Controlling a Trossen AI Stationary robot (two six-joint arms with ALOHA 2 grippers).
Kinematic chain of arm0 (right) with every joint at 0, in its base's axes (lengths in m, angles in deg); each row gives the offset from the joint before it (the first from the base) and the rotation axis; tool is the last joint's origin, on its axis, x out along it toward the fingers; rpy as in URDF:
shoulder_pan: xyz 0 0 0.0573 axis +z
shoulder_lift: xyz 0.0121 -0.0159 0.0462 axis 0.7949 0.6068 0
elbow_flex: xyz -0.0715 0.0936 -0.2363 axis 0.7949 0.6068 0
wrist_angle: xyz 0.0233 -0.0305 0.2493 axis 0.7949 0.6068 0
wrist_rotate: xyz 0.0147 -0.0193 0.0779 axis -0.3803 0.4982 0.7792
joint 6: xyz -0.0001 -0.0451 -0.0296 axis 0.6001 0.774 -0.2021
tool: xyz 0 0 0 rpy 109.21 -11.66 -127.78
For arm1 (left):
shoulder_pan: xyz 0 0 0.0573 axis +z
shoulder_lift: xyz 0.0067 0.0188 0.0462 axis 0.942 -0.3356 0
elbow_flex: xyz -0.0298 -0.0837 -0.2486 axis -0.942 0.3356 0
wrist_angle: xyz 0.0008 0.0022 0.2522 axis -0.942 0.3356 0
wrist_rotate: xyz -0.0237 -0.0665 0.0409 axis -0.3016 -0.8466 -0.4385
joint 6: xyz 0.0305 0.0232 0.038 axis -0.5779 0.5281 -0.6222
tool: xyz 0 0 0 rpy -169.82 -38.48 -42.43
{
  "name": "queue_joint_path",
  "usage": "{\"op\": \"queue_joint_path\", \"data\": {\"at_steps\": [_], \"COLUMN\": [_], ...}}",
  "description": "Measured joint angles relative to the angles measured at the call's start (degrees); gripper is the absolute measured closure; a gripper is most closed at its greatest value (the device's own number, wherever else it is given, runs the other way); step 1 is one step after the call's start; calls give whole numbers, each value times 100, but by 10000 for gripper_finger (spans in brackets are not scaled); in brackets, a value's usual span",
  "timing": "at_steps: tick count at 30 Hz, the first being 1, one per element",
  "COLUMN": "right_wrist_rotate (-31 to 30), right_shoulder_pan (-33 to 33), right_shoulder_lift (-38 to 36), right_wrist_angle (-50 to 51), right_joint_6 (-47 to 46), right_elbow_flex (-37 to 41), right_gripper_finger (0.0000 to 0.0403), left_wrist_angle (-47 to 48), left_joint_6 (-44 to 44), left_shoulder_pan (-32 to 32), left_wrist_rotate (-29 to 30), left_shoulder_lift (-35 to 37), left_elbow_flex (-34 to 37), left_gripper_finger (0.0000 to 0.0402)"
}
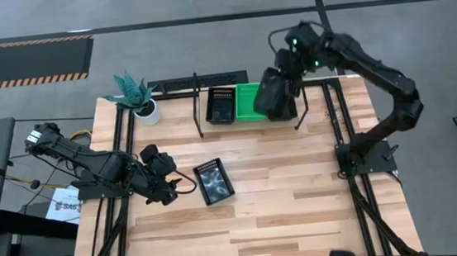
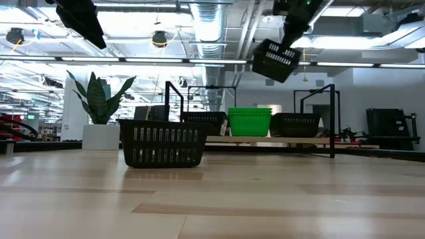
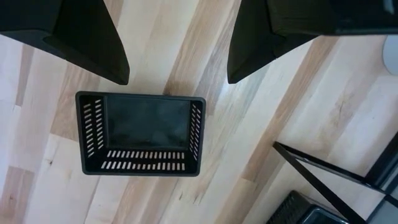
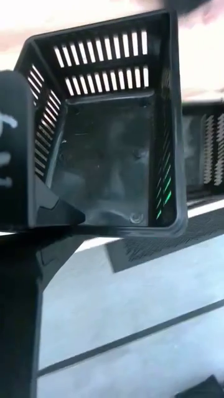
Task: Stack baskets on shelf by color
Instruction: Stack the black basket on top of the black basket on the shelf
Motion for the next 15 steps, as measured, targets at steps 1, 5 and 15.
{"op": "queue_joint_path", "data": {"at_steps": [1,5,15], "right_wrist_rotate": [2,9,14], "right_shoulder_pan": [-115,-459,-804], "right_shoulder_lift": [103,536,1572], "right_wrist_angle": [170,759,1013], "right_joint_6": [129,762,1755], "right_elbow_flex": [-165,-515,-564], "right_gripper_finger": [394,393,389], "left_wrist_angle": [0,2,4], "left_joint_6": [-2,-22,-198], "left_shoulder_pan": [0,0,0], "left_wrist_rotate": [0,7,282], "left_shoulder_lift": [0,0,0], "left_elbow_flex": [0,0,0], "left_gripper_finger": [140,140,140]}}
